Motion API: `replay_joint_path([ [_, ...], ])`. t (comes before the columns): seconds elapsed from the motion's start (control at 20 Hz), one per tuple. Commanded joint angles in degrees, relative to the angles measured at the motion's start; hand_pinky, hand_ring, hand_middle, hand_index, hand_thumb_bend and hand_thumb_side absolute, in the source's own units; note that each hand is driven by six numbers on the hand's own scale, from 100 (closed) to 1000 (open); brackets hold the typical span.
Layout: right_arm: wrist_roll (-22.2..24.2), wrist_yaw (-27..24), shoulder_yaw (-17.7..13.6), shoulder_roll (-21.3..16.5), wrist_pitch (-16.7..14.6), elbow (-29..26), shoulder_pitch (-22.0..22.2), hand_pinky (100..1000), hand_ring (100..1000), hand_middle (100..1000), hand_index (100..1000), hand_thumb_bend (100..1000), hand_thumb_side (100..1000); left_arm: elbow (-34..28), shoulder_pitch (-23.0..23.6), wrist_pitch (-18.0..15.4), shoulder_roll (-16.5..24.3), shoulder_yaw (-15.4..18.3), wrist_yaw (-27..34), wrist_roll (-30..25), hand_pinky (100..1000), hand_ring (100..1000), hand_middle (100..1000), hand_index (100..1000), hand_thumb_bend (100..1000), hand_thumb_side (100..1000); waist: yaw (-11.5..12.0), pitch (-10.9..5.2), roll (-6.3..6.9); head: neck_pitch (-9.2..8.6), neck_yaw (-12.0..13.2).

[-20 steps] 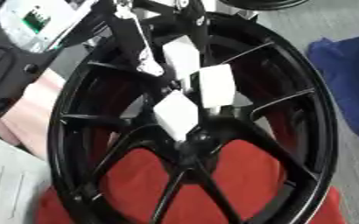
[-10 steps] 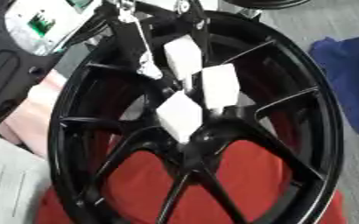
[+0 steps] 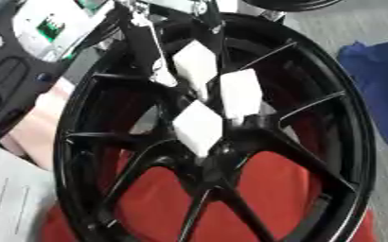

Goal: Pull the pin out of the wheel hub.

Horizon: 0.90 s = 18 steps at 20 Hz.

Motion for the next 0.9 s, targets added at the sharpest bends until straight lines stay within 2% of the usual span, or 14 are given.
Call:
replay_joint_path([
  [0.05, 0.15, 0.26, -0.45, -0.93, -0.02, -0.22, -0.36, 861, 703, 641, 788, 100, 493, 0.05, -1.41, 0.47, 0.75, 1.15, 1.28, 1.01, 709, 592, 425, 525, 285, 100, 0.02, -1.11, -0.65, -0.44, 0.17],
  [0.4, 0.02, 0.32, -0.55, -1.07, -0.15, -0.18, 0.13, 862, 703, 641, 788, 100, 490, -0.87, -2.03, 2.57, 1.66, 2.32, 1.36, 2.43, 686, 539, 330, 423, 348, 100, 0.49, -1.59, -0.78, 0.25, 0.25],
  [0.9, -0.66, 0.01, -1.07, -1.76, -0.65, -0.11, 2.24, 862, 704, 642, 788, 100, 475, -3.33, -2.1, 6.12, 6.1, 7.24, 1.94, 5.81, 678, 511, 284, 378, 375, 100, 2.74, -3.75, -1.34, 2.39, -1.15],
])
